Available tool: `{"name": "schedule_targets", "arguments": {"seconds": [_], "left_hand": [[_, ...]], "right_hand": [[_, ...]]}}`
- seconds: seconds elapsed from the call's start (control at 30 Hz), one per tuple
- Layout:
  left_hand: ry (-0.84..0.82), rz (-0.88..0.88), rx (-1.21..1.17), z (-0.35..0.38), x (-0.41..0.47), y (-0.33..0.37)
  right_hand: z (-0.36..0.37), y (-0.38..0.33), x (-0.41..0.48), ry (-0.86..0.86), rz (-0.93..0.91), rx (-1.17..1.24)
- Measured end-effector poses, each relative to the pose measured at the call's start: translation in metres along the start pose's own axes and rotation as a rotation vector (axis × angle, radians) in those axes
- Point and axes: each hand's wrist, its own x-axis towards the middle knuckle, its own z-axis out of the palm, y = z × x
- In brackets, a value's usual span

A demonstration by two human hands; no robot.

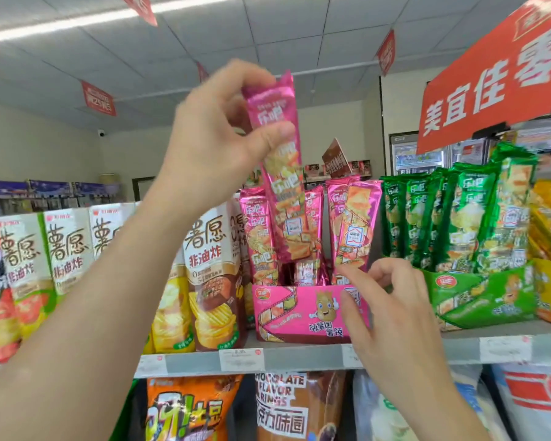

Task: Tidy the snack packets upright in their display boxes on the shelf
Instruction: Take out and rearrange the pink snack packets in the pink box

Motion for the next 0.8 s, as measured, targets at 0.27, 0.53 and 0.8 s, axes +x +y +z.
{"name": "schedule_targets", "arguments": {"seconds": [0.27, 0.53, 0.8], "left_hand": [[-0.154, -0.105, -0.001, 0.029, -0.004, -0.034], [-0.404, -0.032, 0.490, 0.048, 0.016, -0.043], [-0.726, -0.041, 0.661, 0.061, 0.043, -0.056]], "right_hand": [[0.001, 0.009, -0.001, -0.118, 0.008, 0.005], [0.006, 0.009, 0.000, -0.163, 0.041, 0.099], [0.004, 0.016, 0.005, -0.240, 0.050, 0.100]]}}
